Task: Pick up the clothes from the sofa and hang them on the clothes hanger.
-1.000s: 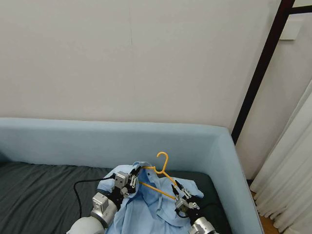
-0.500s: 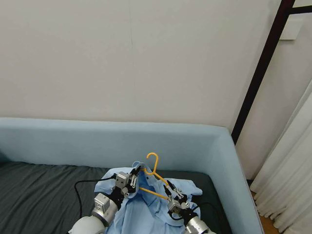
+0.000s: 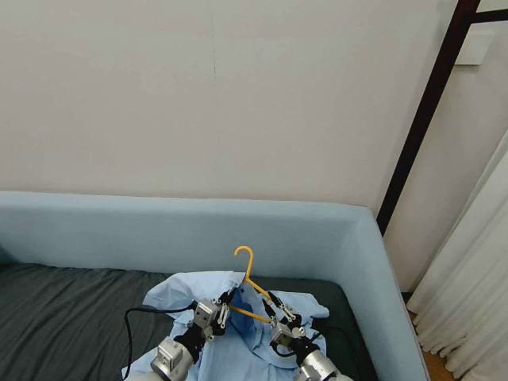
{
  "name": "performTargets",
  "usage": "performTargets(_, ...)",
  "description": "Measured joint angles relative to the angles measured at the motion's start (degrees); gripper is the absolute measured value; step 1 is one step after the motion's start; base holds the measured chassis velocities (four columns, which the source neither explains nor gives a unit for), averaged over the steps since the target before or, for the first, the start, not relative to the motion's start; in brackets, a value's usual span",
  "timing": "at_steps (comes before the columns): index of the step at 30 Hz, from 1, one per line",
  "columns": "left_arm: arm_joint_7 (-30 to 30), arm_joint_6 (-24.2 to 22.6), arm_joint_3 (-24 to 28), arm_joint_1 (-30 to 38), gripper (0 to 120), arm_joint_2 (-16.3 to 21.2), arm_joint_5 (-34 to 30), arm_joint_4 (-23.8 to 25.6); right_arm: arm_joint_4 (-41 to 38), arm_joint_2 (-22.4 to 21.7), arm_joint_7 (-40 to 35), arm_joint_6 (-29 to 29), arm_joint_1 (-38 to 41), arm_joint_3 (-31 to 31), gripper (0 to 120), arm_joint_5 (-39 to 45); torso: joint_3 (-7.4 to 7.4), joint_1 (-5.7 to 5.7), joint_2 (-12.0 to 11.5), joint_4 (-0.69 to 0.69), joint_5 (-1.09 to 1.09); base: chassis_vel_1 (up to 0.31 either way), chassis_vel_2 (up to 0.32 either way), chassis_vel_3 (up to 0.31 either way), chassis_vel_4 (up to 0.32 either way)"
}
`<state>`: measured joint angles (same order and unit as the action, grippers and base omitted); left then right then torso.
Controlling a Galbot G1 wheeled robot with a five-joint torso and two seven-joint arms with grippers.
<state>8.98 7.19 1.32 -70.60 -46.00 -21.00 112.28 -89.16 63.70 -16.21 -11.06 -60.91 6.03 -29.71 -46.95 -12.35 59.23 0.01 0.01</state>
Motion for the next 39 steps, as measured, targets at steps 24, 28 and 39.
performTargets(24, 1.91, 3.21, -6.81, -8.60, 74, 1.31, 4.98, 3.41, 2.34, 2.07, -4.28, -5.04, -0.25, -5.26, 22, -7.96, 0.00, 0.00, 0.00, 0.00, -0.01, 0.000, 0.000, 0.000, 0.000)
performTargets(28, -1.03, 6.97, -8.44, -10.90, 88, 2.30, 4.55, 4.15, 2.70, 1.98, -4.48, -5.48, -0.26, -5.73, 22, -8.24, 0.00, 0.00, 0.00, 0.00, 0.00, 0.000, 0.000, 0.000, 0.000)
performTargets(39, -5.25, 7.96, -11.91, -7.07, 100, 6.20, -1.15, 3.91, 3.64, 2.94, -7.09, -8.16, -1.18, -7.49, 22, -14.46, 0.00, 0.00, 0.00, 0.00, -0.01, 0.000, 0.000, 0.000, 0.000)
